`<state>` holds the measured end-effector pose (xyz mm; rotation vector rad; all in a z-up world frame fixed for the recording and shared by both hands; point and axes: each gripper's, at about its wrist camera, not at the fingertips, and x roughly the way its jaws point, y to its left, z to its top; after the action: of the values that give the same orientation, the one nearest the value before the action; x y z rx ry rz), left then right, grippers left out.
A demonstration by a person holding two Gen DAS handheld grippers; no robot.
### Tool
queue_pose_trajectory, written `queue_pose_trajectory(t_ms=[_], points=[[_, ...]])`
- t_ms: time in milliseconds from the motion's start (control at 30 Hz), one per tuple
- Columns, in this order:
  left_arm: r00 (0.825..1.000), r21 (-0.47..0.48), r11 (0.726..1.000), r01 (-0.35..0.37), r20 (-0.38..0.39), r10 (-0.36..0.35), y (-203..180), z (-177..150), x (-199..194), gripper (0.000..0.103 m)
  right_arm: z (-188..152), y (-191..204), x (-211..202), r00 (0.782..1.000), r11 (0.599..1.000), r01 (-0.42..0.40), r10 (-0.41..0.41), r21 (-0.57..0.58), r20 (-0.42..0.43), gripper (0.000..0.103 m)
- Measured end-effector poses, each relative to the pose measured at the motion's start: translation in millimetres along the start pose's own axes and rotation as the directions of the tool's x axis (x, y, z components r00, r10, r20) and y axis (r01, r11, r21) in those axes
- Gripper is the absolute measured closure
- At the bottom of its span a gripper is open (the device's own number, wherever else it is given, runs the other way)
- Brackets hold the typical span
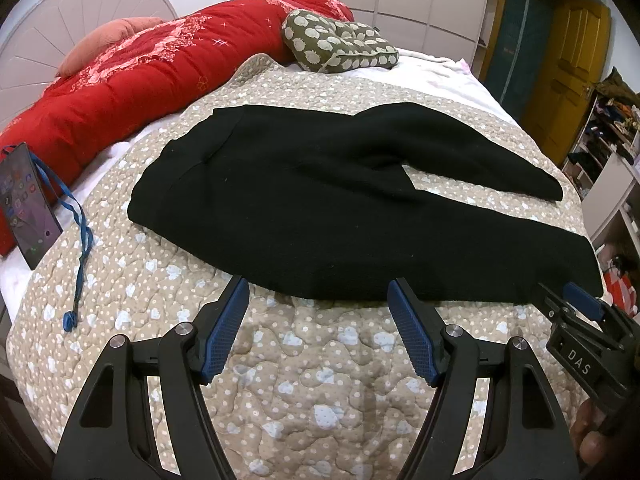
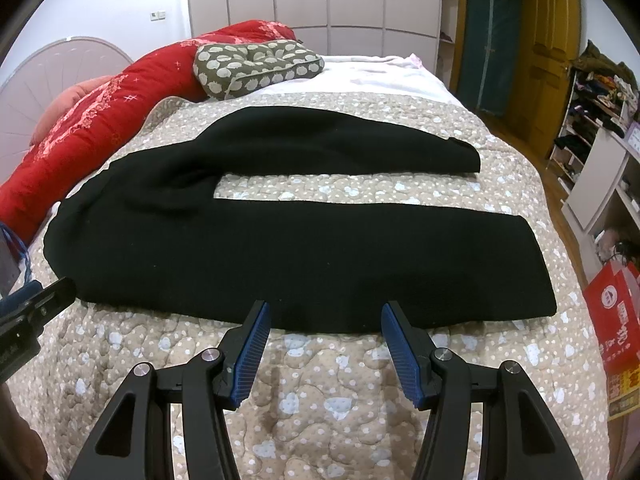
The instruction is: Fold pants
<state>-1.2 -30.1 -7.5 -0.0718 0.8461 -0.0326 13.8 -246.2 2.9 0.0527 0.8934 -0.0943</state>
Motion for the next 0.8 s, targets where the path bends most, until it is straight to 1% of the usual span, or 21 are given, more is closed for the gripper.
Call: queue_pose_trajectory(t_ms=[600, 633, 700, 733, 800], points=[[1.000, -0.028, 1.000, -0.013, -0.017, 0.012, 11.2, -0.8, 5.4, 0.030, -4.6, -2.3, 5.2, 1.000, 1.000, -0.013, 0.013, -0.002, -0.027, 0.047], [1.000, -0.038, 0.999, -0.009, -0.021, 0.008, 15.2, -0.1, 5.4, 0.030, -5.6, -4.1, 5.2, 0.999, 1.000, -0.017, 0.017, -0.001, -0.031, 0.047], [0.999, -0.081, 0.997, 0.019, -0.032, -0.021, 29.5, 1.7, 4.8, 0.030, -9.3, -10.7, 4.1, 0.999, 1.000, -0.031, 0.031, 0.005, -0.040, 0.047], [0.999, -0.113, 0.993, 0.030, -0.037, -0.034, 40.2, 2.6, 4.5, 0.030, -11.3, -14.5, 2.8, 0.998, 0.999, -0.040, 0.040, 0.010, -0.042, 0.047], [0.998, -0.181, 0.983, 0.029, -0.041, -0.037, 63.6, 4.2, 4.9, 0.030, -17.5, -26.9, -0.7, 0.996, 0.997, -0.072, 0.074, 0.031, -0.045, 0.047]])
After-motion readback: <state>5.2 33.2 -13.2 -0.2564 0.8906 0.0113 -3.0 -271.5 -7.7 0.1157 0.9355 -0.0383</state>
